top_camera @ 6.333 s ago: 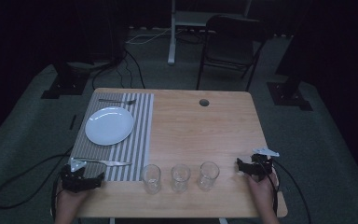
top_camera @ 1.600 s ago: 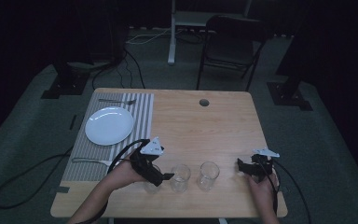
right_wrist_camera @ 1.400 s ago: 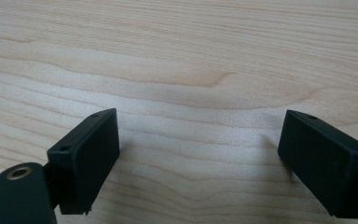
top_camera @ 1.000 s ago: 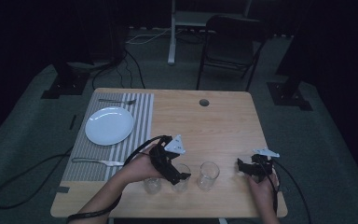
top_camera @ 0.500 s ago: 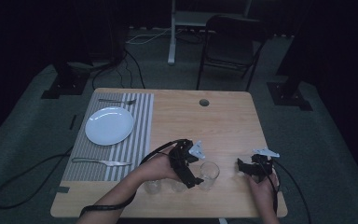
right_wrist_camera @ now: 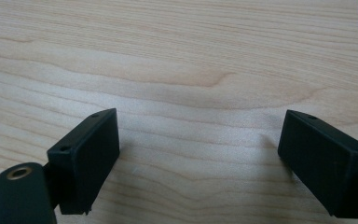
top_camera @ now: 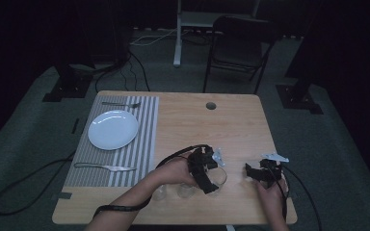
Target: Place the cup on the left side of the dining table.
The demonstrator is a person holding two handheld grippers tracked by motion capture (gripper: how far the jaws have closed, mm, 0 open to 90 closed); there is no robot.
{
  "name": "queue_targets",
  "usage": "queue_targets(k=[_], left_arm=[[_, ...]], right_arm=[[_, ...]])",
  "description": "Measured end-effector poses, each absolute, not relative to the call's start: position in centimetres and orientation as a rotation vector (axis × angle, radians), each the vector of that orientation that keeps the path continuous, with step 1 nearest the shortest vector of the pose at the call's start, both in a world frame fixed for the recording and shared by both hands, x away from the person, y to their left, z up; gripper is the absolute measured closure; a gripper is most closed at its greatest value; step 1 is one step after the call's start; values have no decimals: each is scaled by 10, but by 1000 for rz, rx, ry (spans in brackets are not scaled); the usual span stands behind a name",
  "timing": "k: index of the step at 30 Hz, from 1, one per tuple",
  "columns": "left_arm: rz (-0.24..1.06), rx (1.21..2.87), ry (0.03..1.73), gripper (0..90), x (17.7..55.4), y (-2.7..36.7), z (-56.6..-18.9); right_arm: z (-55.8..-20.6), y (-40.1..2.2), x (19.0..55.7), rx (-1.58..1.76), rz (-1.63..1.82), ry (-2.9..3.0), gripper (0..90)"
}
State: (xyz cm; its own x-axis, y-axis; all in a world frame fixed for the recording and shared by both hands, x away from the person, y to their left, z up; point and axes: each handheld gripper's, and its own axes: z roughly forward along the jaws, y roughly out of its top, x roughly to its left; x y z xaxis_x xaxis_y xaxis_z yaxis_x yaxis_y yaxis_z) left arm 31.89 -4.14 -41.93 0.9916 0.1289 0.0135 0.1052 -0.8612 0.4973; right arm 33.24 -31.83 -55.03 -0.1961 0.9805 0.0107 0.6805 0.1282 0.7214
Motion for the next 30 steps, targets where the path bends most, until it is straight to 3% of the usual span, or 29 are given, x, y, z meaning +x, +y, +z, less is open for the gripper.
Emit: queue_targets(k=[1, 12, 15, 30], left_arm=[[47, 2621, 167, 146, 320, -44, -420], [33, 2714, 145, 153, 325, -64, -429], [17, 2730, 158, 274, 326, -66, -432], [52, 2776, 162, 287, 324, -74, -435]], right_arm=[[-550, -318, 332, 1597, 836, 1938, 122], [-550, -318, 332, 1597, 837, 1939, 122], [-550, -318, 332, 1597, 837, 1938, 122], [-550, -318, 332, 1596, 837, 1939, 122]])
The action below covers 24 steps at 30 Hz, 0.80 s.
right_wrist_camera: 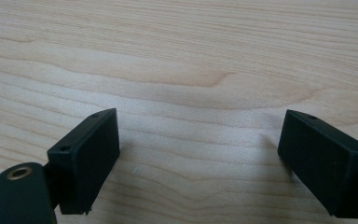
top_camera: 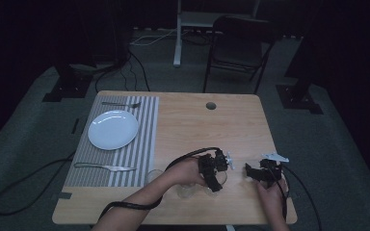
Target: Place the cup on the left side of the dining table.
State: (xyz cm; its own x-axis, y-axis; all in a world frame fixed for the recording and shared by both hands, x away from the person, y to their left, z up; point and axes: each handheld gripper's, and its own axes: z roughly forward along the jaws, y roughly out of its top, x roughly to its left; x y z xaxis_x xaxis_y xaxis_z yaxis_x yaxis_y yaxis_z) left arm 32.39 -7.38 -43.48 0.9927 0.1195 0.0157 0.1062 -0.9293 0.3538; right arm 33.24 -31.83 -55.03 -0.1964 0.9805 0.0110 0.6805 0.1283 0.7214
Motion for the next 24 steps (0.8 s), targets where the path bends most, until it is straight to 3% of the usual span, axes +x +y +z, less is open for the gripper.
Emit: queue_targets(k=[24], left_arm=[[89, 2733, 222, 288, 337, -58, -418]], right_arm=[[-550, -318, 332, 1597, 837, 1939, 122]])
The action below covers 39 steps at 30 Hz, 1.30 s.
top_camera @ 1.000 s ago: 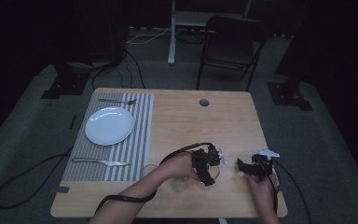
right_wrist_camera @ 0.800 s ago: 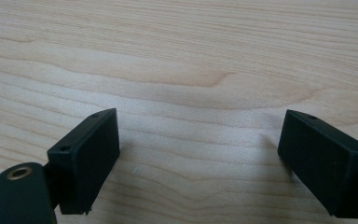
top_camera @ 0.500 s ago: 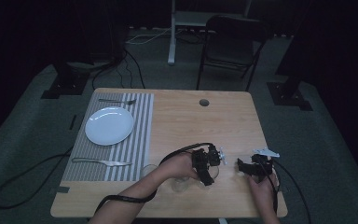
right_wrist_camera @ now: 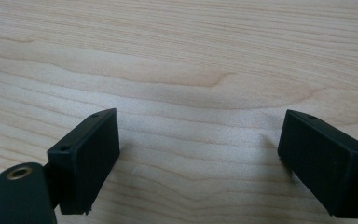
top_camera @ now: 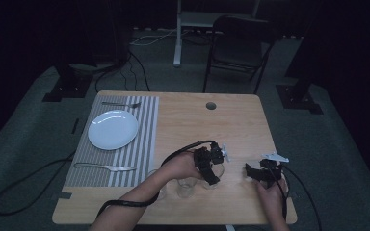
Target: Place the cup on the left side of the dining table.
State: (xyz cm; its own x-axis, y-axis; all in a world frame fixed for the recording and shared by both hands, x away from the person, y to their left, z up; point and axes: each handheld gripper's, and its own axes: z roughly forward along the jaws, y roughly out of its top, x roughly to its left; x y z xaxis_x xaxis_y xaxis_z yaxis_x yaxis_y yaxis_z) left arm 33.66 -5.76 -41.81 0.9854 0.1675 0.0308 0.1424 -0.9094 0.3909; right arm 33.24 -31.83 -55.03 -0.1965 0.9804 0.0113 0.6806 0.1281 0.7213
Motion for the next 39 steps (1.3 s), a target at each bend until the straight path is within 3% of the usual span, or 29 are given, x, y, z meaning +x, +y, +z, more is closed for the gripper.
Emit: queue_targets(k=[15, 39], left_arm=[[154, 2741, 341, 288, 353, -27, -409], [249, 2682, 632, 288, 373, 64, -401]], right_arm=[[-550, -318, 332, 1597, 837, 1939, 123], [-550, -318, 332, 1596, 837, 1937, 123]])
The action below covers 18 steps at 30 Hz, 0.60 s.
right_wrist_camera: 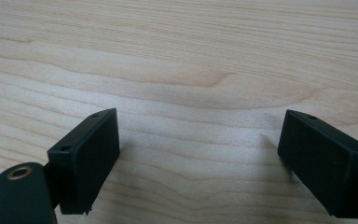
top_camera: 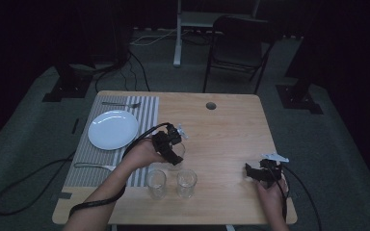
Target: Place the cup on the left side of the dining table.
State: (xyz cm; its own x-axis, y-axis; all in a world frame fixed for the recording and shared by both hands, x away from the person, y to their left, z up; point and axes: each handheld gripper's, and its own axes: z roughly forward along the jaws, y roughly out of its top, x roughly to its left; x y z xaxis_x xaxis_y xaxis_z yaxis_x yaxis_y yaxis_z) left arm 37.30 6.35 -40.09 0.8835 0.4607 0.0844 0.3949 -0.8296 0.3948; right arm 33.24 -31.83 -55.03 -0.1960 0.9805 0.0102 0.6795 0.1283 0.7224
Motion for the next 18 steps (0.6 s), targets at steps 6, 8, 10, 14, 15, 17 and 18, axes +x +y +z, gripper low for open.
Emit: queue_targets(k=[6, 8, 10, 14, 15, 17, 18], left_arm=[[245, 2667, 709, 288, 377, 88, -402], [251, 2668, 730, 288, 377, 95, -403], [255, 2661, 757, 288, 378, 102, -403], [261, 2650, 803, 288, 378, 117, -406], [263, 2642, 823, 288, 379, 122, -407], [262, 2638, 844, 288, 380, 129, -407], [266, 2631, 858, 288, 381, 133, -408]], right_arm=[[-550, -318, 332, 1595, 837, 1937, 125], [-550, -318, 332, 1595, 837, 1937, 125], [-550, -318, 332, 1594, 836, 1937, 125], [-550, -318, 332, 1595, 837, 1937, 125], [-550, -318, 332, 1595, 836, 1937, 125], [-550, -318, 332, 1595, 837, 1937, 125], [-550, -318, 332, 1595, 836, 1937, 126]])
